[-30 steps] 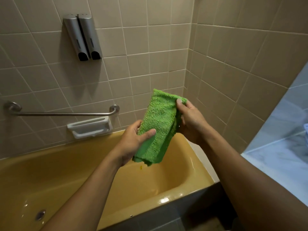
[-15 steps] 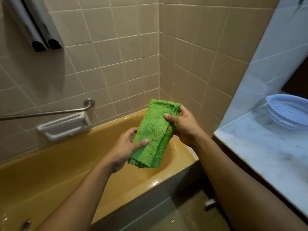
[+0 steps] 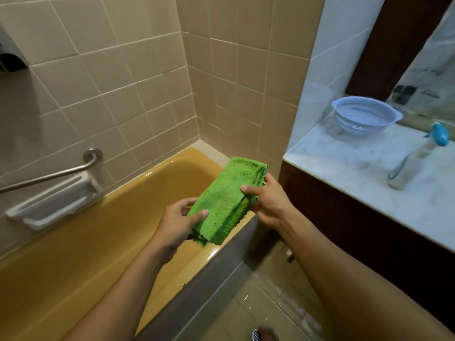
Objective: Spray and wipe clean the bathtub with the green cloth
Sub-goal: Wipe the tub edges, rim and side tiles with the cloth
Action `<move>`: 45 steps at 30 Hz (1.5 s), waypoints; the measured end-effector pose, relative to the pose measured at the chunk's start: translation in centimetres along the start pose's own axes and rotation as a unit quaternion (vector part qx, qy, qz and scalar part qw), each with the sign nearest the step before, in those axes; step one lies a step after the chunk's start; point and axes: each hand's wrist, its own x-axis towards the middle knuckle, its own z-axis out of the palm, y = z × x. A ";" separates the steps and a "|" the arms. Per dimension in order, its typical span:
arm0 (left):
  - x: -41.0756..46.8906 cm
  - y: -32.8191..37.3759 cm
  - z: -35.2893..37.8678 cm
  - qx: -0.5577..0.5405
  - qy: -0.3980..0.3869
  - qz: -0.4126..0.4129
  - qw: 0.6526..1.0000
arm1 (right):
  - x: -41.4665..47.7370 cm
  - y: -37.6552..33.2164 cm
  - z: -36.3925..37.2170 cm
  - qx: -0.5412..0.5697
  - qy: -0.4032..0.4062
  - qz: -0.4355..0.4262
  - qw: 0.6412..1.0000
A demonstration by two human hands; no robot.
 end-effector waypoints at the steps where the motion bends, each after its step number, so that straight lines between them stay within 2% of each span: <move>1: 0.0 -0.2 0.4 -0.007 -0.007 -0.006 1.000 | -0.4 0.0 -0.5 0.005 -0.006 -0.002 1.000; 7: 0.5 -2.2 4.8 -0.071 -0.025 -0.032 0.997 | -1.5 1.7 -4.1 0.081 -0.063 0.043 0.994; 13: 2.5 -6.6 8.3 -0.045 -0.072 -0.071 0.994 | 1.6 4.0 -9.3 -0.005 -0.061 0.086 0.994; 16: 3.8 -8.6 9.8 -0.010 -0.087 -0.074 0.993 | 3.2 6.1 -12.1 -0.026 -0.043 0.082 0.995; 21: 6.5 -12.7 11.4 0.014 -0.129 -0.094 0.987 | 5.8 10.0 -16.9 0.012 0.009 0.052 0.999; 25: 9.8 -16.3 12.3 0.045 -0.142 -0.064 0.987 | 8.4 13.3 -19.6 0.073 0.041 0.039 0.996; 29: 13.2 -19.4 12.4 0.099 -0.130 0.001 0.986 | 12.0 17.4 -21.1 0.094 0.075 0.056 0.991; 33: 17.1 -23.7 11.8 0.173 -0.133 0.065 0.974 | 15.8 21.4 -22.4 0.097 0.083 0.022 0.992; 35: 19.5 -26.4 11.1 0.253 -0.124 0.123 0.952 | 17.7 23.4 -23.2 0.089 0.077 -0.015 0.993; 37: 21.6 -29.1 10.2 0.360 -0.097 0.191 0.908 | 19.5 25.4 -23.8 0.081 0.070 -0.051 0.993; 39: 23.4 -31.3 9.3 0.417 -0.083 0.243 0.872 | 21.1 27.4 -24.3 0.074 0.056 -0.088 0.992; 41: 24.6 -33.1 8.8 0.460 -0.113 0.250 0.845 | 22.7 29.2 -25.1 0.065 0.051 -0.117 0.990; 45: 27.2 -36.6 8.1 0.618 -0.221 0.174 0.735 | 25.5 31.6 -26.5 0.045 0.071 -0.184 0.979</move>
